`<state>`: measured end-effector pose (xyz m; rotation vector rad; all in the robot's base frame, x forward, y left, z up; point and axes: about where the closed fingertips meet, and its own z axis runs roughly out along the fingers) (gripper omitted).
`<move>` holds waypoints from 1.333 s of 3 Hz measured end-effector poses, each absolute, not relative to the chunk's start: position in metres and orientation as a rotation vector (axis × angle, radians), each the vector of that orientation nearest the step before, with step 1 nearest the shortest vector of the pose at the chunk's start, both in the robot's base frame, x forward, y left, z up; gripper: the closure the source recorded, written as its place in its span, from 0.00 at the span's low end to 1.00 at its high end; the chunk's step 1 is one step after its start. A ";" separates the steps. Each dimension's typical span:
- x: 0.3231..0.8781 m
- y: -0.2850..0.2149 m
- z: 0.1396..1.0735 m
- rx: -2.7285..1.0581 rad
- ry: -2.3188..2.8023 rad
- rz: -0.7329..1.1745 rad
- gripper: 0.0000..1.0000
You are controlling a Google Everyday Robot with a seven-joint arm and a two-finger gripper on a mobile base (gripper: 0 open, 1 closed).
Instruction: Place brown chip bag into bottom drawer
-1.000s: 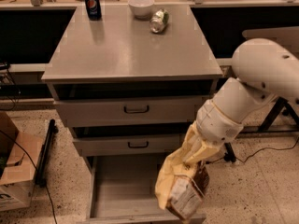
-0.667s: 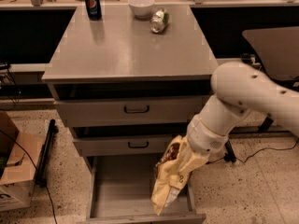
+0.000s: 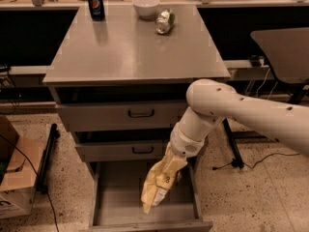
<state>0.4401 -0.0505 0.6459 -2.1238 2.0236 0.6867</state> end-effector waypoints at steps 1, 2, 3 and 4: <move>0.441 -0.046 0.639 -2.117 2.035 0.707 1.00; 0.445 -0.043 0.626 -2.135 2.113 0.670 1.00; 0.460 -0.023 0.584 -2.153 2.141 0.679 1.00; 0.472 -0.009 0.523 -2.092 2.167 0.771 1.00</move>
Offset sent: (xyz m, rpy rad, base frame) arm 0.0147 0.0135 -0.0472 -0.2349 0.0844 -0.0687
